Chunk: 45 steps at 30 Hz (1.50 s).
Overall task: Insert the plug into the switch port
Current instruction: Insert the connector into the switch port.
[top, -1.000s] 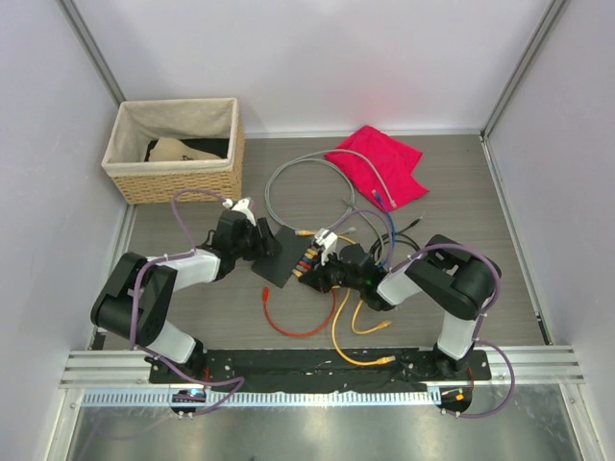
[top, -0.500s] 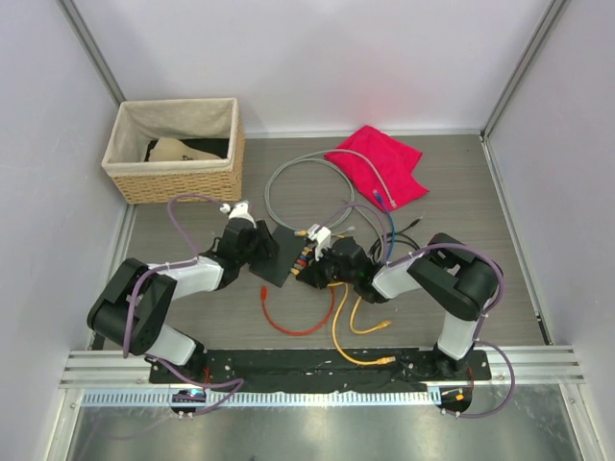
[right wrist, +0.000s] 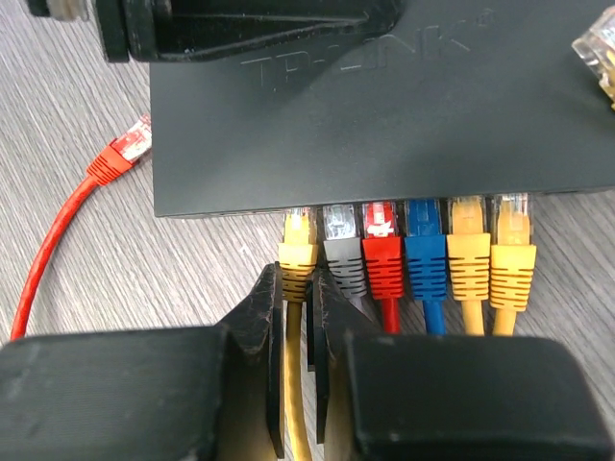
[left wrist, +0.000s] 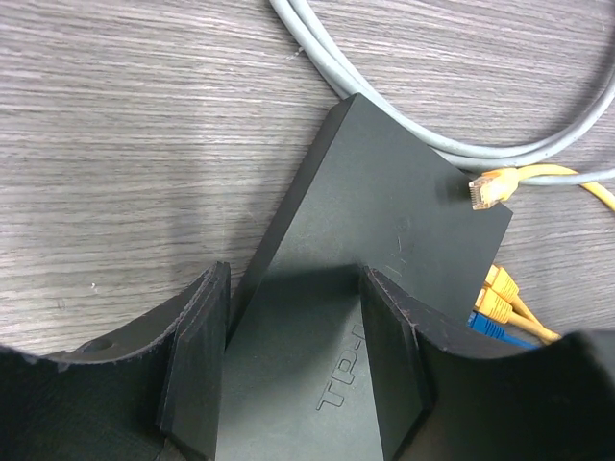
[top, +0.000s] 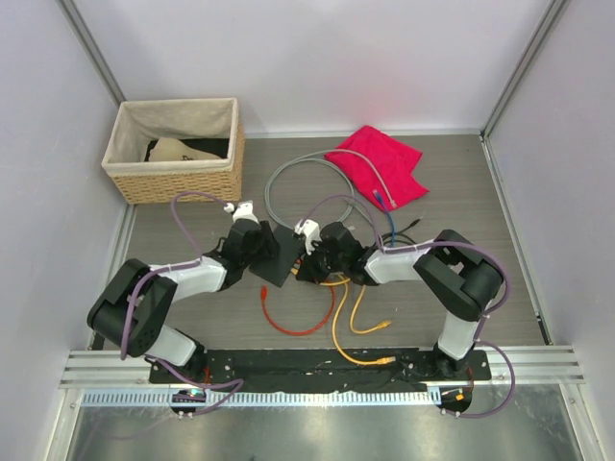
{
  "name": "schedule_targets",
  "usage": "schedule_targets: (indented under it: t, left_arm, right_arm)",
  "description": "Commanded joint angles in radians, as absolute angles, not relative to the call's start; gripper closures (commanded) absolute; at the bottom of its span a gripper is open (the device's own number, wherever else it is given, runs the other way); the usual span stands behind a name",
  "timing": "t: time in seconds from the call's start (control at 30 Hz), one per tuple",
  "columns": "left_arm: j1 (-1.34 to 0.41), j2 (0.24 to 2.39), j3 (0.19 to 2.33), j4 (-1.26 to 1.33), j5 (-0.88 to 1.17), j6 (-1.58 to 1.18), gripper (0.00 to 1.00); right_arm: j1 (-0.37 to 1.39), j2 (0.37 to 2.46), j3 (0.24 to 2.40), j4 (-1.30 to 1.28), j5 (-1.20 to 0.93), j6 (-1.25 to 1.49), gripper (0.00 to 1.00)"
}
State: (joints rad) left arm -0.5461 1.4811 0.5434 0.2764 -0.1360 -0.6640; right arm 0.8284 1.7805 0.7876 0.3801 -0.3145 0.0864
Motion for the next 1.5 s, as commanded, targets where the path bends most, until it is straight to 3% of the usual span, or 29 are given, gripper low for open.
schedule_targets:
  t: [0.0, 0.23, 0.33, 0.57, 0.9, 1.1, 1.3, 1.47]
  left_arm:
    - [-0.821, 1.517, 0.529, 0.097, 0.528, -0.819, 0.51]
    - [-0.827, 1.516, 0.514, 0.056, 0.467, -0.825, 0.51]
    - [-0.796, 1.513, 0.532, -0.047, 0.363, -0.802, 0.51]
    - [-0.736, 1.508, 0.563, -0.078, 0.330, -0.764, 0.51]
    - [-0.618, 1.540, 0.643, -0.254, -0.022, -0.710, 0.48]
    - [-0.592, 1.559, 0.690, -0.308, -0.126, -0.690, 0.42]
    - [-0.591, 1.482, 0.716, -0.363, -0.190, -0.713, 0.30]
    - [-0.589, 1.344, 0.741, -0.425, -0.256, -0.733, 0.23]
  right_arm:
    - [0.856, 1.827, 1.000, 0.798, -0.236, 0.032, 0.99]
    - [0.856, 1.807, 1.011, 0.884, -0.155, 0.038, 0.99]
    - [0.857, 1.805, 1.038, 0.780, -0.222, 0.022, 0.99]
    - [0.867, 1.786, 0.933, 0.724, -0.213, 0.038, 0.98]
    - [0.867, 1.732, 0.885, 0.410, -0.219, 0.097, 0.79]
    - [0.868, 1.608, 0.867, 0.203, -0.150, 0.124, 0.62]
    - [0.865, 1.409, 0.913, -0.032, -0.019, 0.080, 0.39]
    - [0.795, 1.299, 0.954, -0.178, 0.100, 0.063, 0.31]
